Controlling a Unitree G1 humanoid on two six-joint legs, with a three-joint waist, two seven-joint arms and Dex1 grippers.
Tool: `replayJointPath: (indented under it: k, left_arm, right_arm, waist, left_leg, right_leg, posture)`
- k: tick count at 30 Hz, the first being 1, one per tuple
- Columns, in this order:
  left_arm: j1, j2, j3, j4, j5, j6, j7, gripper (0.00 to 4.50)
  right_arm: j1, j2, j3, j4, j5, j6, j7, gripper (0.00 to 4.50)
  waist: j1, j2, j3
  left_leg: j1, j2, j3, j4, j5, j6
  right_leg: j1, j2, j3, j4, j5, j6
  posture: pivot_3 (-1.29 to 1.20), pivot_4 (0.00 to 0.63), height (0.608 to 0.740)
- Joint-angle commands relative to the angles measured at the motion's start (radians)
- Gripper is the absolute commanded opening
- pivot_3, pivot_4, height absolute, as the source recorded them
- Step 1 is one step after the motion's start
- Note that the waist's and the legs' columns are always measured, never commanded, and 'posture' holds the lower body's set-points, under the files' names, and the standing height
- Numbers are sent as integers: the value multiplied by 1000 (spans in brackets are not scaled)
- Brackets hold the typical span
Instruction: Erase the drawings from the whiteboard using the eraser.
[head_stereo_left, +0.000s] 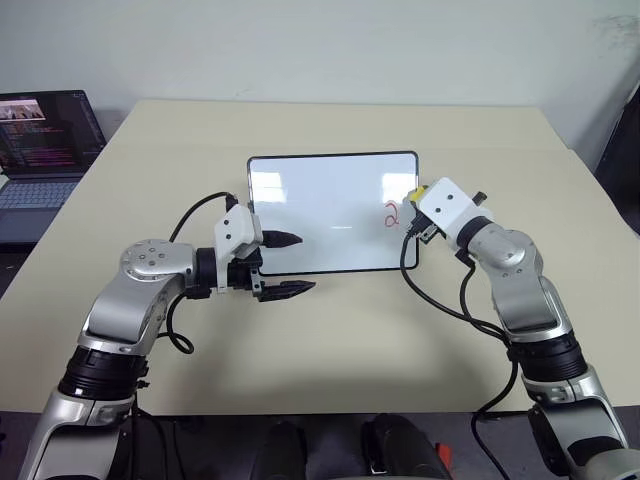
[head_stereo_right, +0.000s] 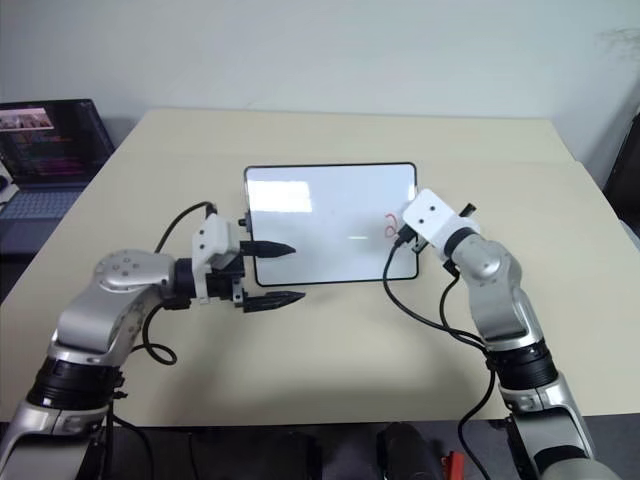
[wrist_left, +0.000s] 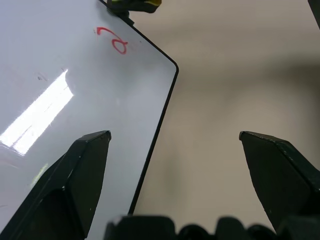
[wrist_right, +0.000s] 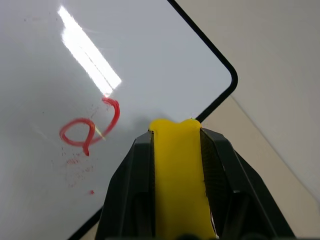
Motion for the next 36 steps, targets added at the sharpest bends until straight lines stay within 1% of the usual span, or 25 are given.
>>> replayJointPath:
  k: [1,5,8,11,15,18,24,31,36]
  left_arm:
    - [-27,-4,7,-15,5,-18,4,4500]
    - [-47,-32,13,2,25,-29,51,4500]
    - [-63,-52,15,11,36,-34,75,4500]
    - [-61,-51,16,8,34,-35,73,4500]
    - [-63,-50,18,9,32,-34,71,4500]
    - [-61,-49,16,13,34,-37,69,4500]
    - [-48,-43,20,3,28,-30,65,4500]
    - [-14,-34,28,-23,15,-13,59,4500]
    - [7,-32,38,-46,10,0,64,4500]
  right_arm:
    - [-14,18,-9,-47,17,4,-27,967]
    - [-19,46,-3,-30,31,13,-43,967]
    - [-22,91,-31,-7,72,25,-74,967]
    - [-18,126,-62,14,112,36,-104,967]
    - [-10,143,-82,42,148,37,-127,967]
    - [2,138,-76,64,167,38,-124,967]
    - [39,108,-17,25,197,77,-53,967]
    - [-43,127,-36,60,185,22,-136,967]
    - [-66,126,-7,99,194,7,-125,967]
  waist:
    - [1,0,0]
    - [2,0,0]
    - [1,0,0]
    - [1,0,0]
    - [2,0,0]
    - [2,0,0]
    - [1,0,0]
    - [-1,0,0]
    - [2,0,0]
  left_leg:
    - [0,0,0,0,0,0]
    - [0,0,0,0,0,0]
    - [0,0,0,0,0,0]
    - [0,0,-1,0,0,0]
    - [0,0,0,0,0,0]
    - [0,0,0,0,0,0]
    - [1,0,0,0,0,0]
    - [1,0,0,1,0,0]
    - [0,0,0,0,0,0]
  right_leg:
    - [0,0,0,0,0,0]
    - [0,0,0,0,0,0]
    - [0,0,0,0,0,0]
    - [0,0,0,0,0,0]
    - [0,0,0,0,0,0]
    - [0,-1,0,0,0,0]
    - [1,0,0,1,0,0]
    - [1,0,0,2,0,0]
    - [0,0,0,0,0,0]
  posture:
    - [0,150,740]
    - [0,150,740]
    - [0,150,740]
    - [0,150,740]
    - [0,150,740]
    - [0,150,740]
    - [0,150,740]
    - [0,150,740]
    - [0,150,740]
